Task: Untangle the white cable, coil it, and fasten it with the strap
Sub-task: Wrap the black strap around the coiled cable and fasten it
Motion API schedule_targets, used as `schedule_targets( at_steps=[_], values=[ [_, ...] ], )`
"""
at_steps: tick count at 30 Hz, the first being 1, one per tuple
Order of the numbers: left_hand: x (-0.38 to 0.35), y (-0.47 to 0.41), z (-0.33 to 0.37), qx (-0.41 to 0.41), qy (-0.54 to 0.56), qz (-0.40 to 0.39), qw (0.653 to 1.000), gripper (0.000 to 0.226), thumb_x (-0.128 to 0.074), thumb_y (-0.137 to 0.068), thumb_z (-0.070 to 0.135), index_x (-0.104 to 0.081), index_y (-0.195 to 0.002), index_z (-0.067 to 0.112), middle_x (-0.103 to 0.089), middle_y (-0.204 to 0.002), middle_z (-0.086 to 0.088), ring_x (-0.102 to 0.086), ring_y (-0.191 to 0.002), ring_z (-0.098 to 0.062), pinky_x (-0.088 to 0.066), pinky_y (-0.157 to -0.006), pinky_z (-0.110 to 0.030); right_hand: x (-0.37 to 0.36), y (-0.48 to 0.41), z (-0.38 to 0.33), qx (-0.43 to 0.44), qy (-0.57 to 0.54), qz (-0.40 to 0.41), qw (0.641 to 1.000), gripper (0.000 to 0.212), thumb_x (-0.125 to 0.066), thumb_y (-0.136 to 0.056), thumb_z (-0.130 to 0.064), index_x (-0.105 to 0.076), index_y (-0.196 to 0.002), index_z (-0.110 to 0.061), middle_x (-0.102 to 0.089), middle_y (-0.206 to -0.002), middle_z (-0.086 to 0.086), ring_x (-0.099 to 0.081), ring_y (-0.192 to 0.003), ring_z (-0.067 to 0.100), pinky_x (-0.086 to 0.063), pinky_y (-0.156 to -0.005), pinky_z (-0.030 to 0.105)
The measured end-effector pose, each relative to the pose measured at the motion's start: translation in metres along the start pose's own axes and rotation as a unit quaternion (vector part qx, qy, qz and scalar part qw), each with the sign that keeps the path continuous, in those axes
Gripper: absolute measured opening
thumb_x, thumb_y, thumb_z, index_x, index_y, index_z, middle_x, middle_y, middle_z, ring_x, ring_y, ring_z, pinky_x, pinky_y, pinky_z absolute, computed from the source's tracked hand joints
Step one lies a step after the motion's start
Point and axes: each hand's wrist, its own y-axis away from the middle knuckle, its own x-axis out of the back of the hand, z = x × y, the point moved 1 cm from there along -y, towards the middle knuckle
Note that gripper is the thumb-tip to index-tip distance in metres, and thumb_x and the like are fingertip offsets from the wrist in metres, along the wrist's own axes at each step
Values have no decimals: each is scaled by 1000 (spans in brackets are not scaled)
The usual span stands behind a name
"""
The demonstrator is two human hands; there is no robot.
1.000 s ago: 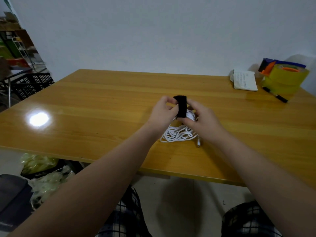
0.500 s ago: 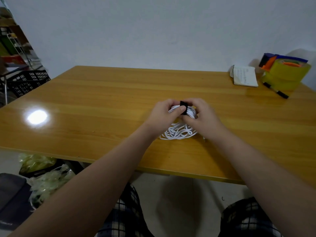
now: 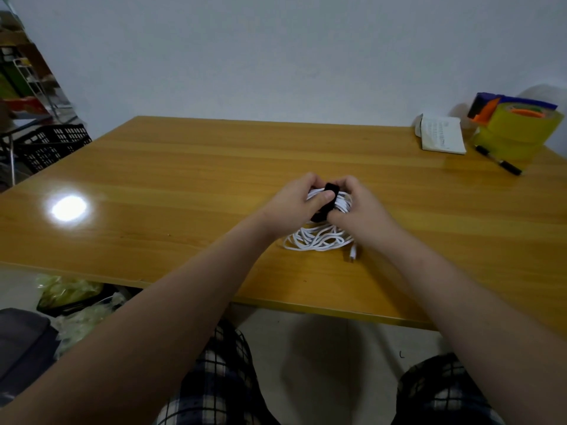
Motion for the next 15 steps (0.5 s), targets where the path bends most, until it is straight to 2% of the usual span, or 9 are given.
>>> schedule_targets(
  at_steps=[3,5,8,11,13,15],
  values=[
    [-3,-2,-2,-21,-32,-1,999,15,-47,-98,27,-52,-103,13,-53,-103,-2,-48,-92,-14,-32,-73,-25,2,1,-3,-44,-54,-19,997,38,-62,-78,0,-51,-107,-20,-62,-83,1,-58,-60,11,-45,-51,19],
    [-4,-2,-1,-42,-48,-11,998,15,-45,-99,25,-50,-105,12,-50,-106,-2,-44,-94,-13,-30,-75,-22,4,2,-4,-71,-96,-18,993,42,-59,-77,4,-53,-112,-19,-65,-80,5,-63,-64,15,-49,-58,23],
    [-5,0,1,-62,-63,-22,996,9,-43,-99,24,-46,-101,16,-45,-105,2,-43,-93,-13,-30,-75,-22,4,1,-1,-105,-144,-35,983,50,-56,-75,10,-53,-117,-17,-68,-90,11,-68,-78,22,-53,-79,35],
    [-3,0,-1,-49,-37,-18,998,7,-45,-99,26,-45,-99,19,-47,-103,3,-46,-92,-13,-32,-75,-24,2,1,2,-129,-215,-56,966,59,-58,-71,16,-52,-122,-14,-67,-96,13,-67,-84,23,-52,-79,35],
    [-2,0,-2,-24,-6,-8,1000,9,-47,-98,28,-46,-98,19,-52,-99,2,-50,-89,-12,-38,-72,-25,2,3,1,-112,-184,-54,975,57,-64,-72,12,-51,-122,-13,-67,-95,8,-66,-82,19,-52,-72,26],
    [-2,1,-3,10,33,8,999,13,-48,-97,28,-49,-99,15,-55,-93,2,-52,-82,-10,-42,-67,-23,4,3,-5,-54,-77,-48,994,52,-69,-74,4,-48,-118,-15,-62,-92,-2,-62,-77,12,-51,-65,21]
  ],
)
